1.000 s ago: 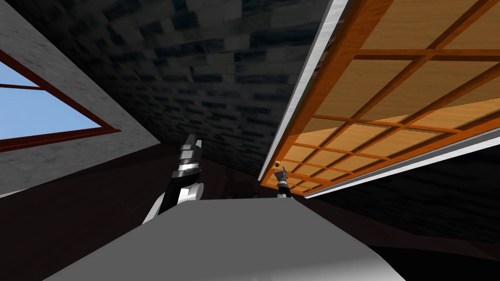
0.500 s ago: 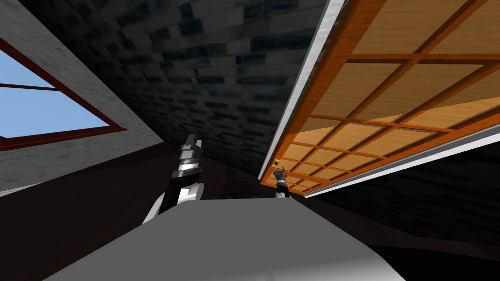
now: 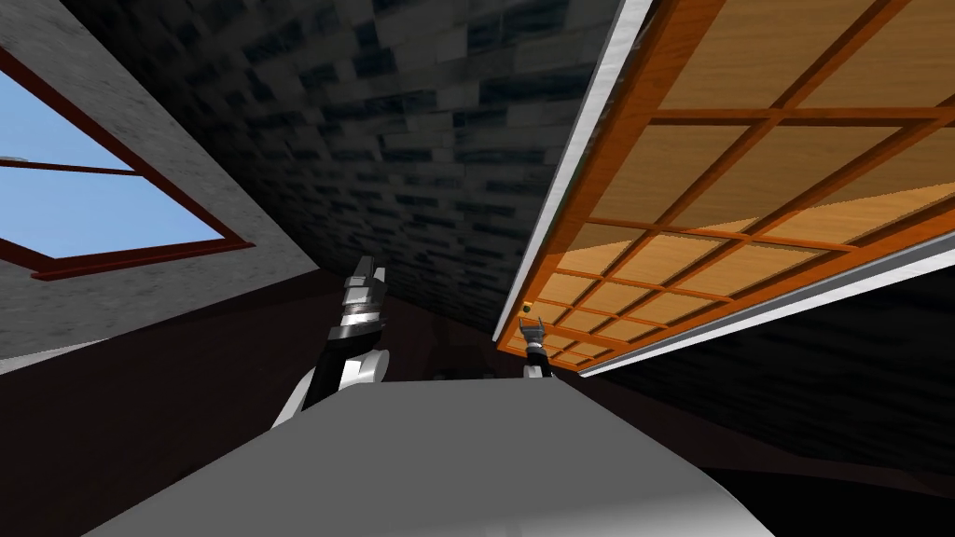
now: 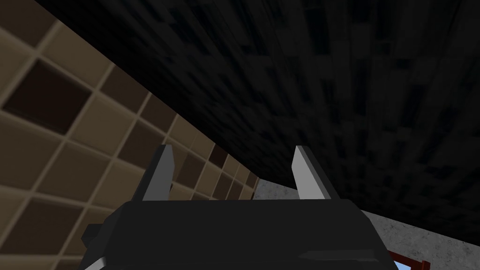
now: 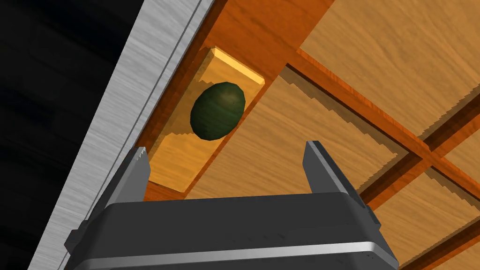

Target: Pull the door open

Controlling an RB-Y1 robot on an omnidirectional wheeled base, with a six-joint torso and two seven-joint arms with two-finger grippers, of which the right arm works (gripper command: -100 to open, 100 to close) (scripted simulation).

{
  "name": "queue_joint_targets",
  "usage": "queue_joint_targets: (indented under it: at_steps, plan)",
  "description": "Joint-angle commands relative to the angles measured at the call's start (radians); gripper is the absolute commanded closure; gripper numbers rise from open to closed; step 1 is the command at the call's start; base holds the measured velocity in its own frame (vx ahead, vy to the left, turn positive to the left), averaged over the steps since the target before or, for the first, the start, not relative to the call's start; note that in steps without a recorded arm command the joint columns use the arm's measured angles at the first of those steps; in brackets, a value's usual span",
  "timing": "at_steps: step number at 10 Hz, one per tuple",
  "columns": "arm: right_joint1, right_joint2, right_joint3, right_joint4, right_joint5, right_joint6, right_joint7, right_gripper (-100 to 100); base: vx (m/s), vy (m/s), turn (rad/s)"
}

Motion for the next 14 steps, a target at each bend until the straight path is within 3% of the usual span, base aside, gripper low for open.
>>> queue_joint_targets:
  at_steps: [1, 14]
  plan:
    - [-0.005, 0.003, 0.005, 0.004, -0.010, 0.001, -0.040, -100, -0.066, -0.020, 0.015]
    - [-0.026, 0.035, 0.054, -0.026, -0.133, 0.043, -0.373, -100, -0.058, -0.013, 0.027]
